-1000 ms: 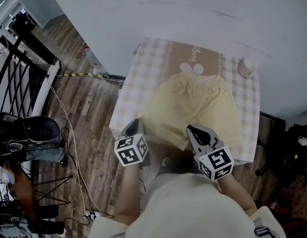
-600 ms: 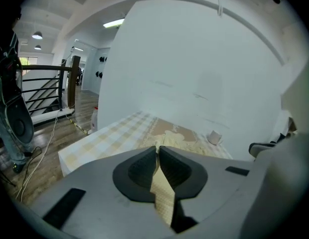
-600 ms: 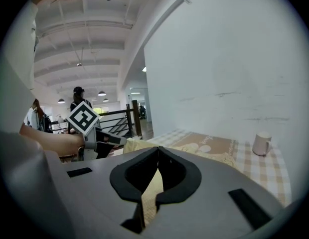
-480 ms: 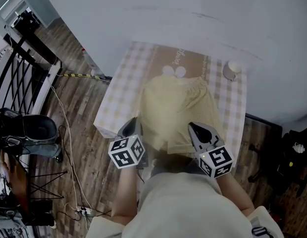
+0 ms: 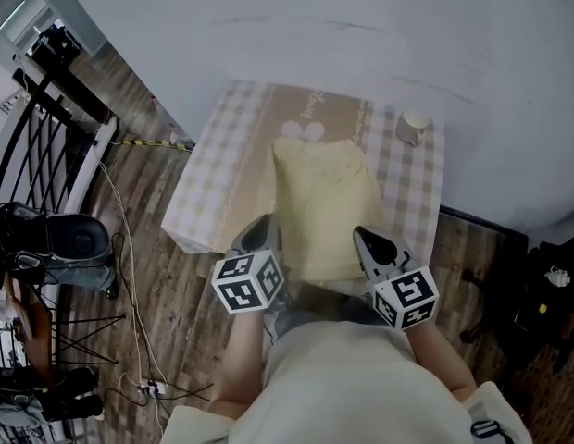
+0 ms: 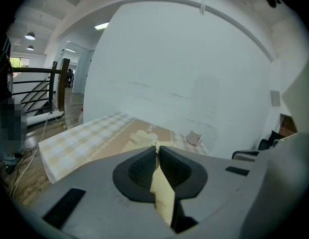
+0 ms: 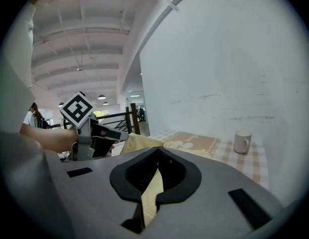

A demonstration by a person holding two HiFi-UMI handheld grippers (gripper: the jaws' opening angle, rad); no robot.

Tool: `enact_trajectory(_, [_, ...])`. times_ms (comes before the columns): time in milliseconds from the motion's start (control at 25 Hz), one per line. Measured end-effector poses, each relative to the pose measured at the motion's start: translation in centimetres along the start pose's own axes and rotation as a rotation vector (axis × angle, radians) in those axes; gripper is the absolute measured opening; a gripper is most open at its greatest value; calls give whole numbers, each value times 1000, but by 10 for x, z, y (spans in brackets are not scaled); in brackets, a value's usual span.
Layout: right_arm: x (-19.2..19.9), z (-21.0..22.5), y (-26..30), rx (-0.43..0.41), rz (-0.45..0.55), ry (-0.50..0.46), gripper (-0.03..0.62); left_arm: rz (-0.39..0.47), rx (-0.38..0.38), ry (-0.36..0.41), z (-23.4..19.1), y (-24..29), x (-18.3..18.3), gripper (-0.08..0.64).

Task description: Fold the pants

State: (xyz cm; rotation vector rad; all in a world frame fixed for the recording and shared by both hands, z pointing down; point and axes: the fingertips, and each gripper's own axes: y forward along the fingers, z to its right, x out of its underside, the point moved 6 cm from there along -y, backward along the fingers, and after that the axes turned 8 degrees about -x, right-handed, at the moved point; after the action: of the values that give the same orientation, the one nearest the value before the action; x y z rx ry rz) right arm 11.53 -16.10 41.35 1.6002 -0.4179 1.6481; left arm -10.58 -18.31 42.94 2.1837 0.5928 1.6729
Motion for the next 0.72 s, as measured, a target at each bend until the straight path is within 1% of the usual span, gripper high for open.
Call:
enact_trajectory(320, [15, 31, -42, 9, -11, 5, 0, -16, 77, 33, 79, 9, 25, 23])
enact_trajectory(520, [22, 46, -65, 13, -20, 14, 0, -54, 124, 59, 126, 19, 43, 23])
enact_trajectory(720, [34, 60, -84, 17, -36, 31, 0, -104, 176, 78, 165, 21, 67, 23])
